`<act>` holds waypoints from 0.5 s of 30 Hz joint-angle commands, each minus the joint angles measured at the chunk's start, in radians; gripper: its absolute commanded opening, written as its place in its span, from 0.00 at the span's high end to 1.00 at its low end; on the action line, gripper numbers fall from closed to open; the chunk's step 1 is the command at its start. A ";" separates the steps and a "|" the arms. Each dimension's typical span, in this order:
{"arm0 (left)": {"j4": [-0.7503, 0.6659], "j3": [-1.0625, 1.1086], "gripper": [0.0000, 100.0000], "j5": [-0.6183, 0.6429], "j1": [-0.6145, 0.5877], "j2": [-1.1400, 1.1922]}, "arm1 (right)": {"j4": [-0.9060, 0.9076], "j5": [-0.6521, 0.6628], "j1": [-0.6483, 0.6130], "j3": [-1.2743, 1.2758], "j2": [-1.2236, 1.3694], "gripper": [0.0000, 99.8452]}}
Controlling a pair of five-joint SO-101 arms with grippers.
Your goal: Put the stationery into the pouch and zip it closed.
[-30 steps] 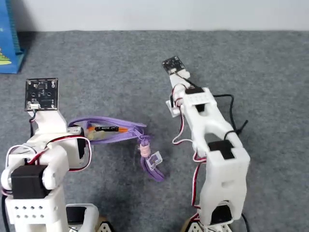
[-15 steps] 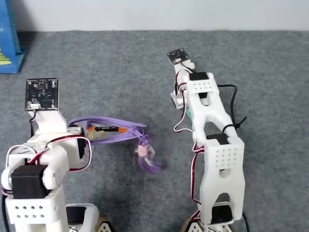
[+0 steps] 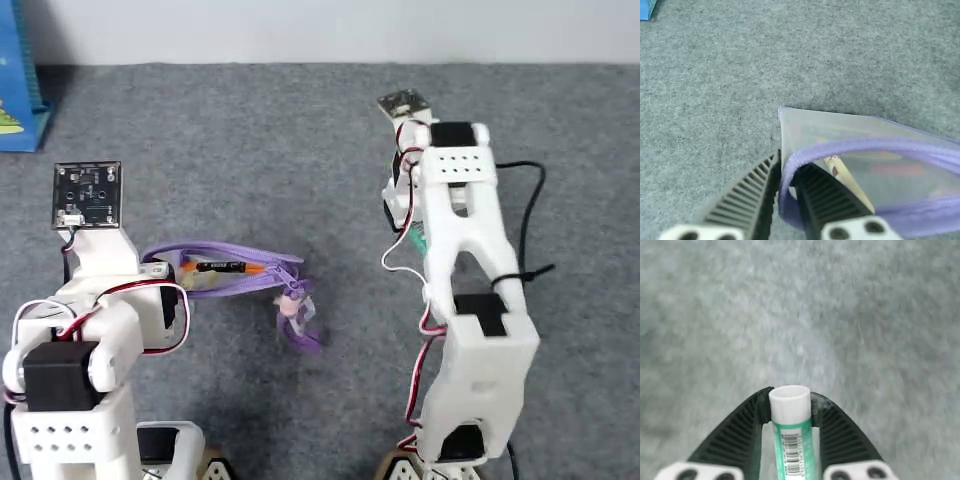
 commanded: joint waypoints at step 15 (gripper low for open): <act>-0.015 -0.007 0.99 0.003 -0.002 -0.015 | 0.189 -0.305 -0.151 0.000 -0.562 0.99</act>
